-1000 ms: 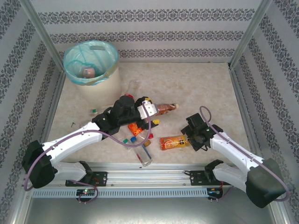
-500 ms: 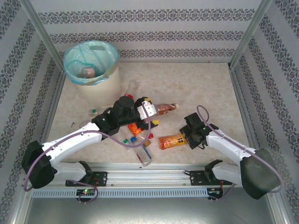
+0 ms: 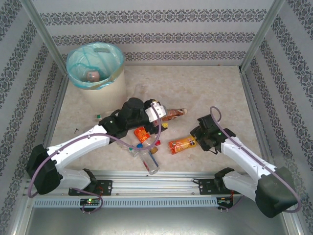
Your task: Put the plastic bottles in the bin
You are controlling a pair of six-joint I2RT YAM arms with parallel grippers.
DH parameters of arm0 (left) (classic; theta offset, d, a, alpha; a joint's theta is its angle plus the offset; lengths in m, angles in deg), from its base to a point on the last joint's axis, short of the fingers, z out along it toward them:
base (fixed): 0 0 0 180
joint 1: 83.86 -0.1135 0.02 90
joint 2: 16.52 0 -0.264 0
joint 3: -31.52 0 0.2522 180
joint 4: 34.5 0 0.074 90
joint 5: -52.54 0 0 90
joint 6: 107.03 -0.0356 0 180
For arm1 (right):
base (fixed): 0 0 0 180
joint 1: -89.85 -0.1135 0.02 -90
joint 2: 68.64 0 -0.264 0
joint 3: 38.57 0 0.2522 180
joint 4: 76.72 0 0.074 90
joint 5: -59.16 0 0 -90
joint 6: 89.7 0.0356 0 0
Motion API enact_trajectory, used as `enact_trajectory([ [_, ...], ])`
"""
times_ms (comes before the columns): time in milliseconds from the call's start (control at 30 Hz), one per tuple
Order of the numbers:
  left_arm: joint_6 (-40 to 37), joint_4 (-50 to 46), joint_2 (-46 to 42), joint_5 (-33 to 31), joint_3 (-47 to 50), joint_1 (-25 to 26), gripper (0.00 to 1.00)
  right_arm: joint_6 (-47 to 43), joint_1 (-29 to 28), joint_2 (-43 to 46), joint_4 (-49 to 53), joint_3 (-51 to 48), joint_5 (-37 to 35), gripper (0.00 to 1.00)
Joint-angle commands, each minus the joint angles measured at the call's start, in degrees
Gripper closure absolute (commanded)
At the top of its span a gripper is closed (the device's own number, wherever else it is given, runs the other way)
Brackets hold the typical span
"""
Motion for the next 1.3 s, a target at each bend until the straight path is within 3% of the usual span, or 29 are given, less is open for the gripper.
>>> enact_trajectory([
  [0,6.99,-6.28,2.82,0.93,-5.91,-0.99,0.12,-10.6,0.78,3.94,2.15,4.51,-3.44,0.39],
  [267,21.01,-10.1,7.17,16.49,-14.23,-5.84,0.13,-31.75,1.31,11.29,-5.52,12.0,-1.4,0.4],
  [433,25.06,-12.34,8.61,25.6,-19.5,-6.16,0.14,-41.84,1.87,10.34,-14.55,17.37,10.26,0.38],
  [633,28.72,-11.35,9.07,34.16,-23.26,-6.12,0.14,-44.71,1.89,8.67,-28.62,20.63,25.69,0.42],
  [833,36.24,-5.51,8.18,39.44,-24.07,-6.16,0.15,-43.29,1.77,5.64,-36.21,25.86,37.97,0.42],
  [1267,47.38,5.44,5.41,43.43,-23.06,-6.16,0.24,-42.05,-1.2,2.51,-43.78,29.79,44.91,0.43],
])
